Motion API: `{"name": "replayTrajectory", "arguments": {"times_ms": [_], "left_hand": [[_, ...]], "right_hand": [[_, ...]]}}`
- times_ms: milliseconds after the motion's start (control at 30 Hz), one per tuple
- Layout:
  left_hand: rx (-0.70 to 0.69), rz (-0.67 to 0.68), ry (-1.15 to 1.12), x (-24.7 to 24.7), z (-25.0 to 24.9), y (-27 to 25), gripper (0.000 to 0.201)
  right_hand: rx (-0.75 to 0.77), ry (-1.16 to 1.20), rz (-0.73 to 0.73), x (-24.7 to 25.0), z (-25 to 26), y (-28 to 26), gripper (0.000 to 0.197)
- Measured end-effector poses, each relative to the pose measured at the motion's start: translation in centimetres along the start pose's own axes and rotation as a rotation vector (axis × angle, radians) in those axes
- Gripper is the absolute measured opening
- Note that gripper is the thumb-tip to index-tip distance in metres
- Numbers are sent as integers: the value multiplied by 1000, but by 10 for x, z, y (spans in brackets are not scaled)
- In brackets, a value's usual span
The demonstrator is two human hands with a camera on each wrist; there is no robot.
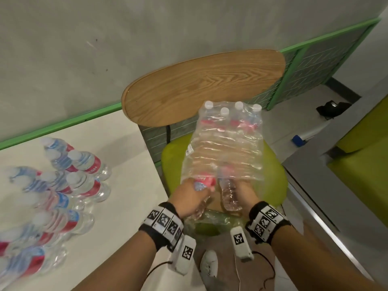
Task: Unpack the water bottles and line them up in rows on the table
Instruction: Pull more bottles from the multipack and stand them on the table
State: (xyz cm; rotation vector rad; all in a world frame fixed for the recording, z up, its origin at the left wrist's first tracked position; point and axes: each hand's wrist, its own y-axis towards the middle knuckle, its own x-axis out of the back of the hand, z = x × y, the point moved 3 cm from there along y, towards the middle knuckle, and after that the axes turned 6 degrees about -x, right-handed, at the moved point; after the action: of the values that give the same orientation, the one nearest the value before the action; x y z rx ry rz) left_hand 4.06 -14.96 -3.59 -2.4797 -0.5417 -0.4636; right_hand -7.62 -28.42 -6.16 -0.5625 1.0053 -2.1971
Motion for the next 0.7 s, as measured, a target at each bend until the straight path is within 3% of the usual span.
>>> {"name": "replayTrajectory", "arguments": {"times_ms": [100, 200, 300, 467, 600, 700], "left_hand": [[-14, 40, 90, 16, 28, -61, 37], [35, -12, 5, 39, 69, -113, 43], [41, -52, 16, 61, 118, -169, 48], [63, -296, -51, 88, 197, -256, 53], [216, -503, -87, 99, 259, -309, 66], [241, -658, -125, 110, 289, -338, 67]], "right_hand": [[77, -87, 64, -9, -17, -23, 26], [73, -107, 164, -24, -40, -39, 30], [139, -308, 263, -49, -57, -60, 29], [350, -681, 328, -110, -77, -91, 34], [400, -724, 368, -169, -90, -114, 29], [443, -756, 385, -216, -96, -133, 41]]}}
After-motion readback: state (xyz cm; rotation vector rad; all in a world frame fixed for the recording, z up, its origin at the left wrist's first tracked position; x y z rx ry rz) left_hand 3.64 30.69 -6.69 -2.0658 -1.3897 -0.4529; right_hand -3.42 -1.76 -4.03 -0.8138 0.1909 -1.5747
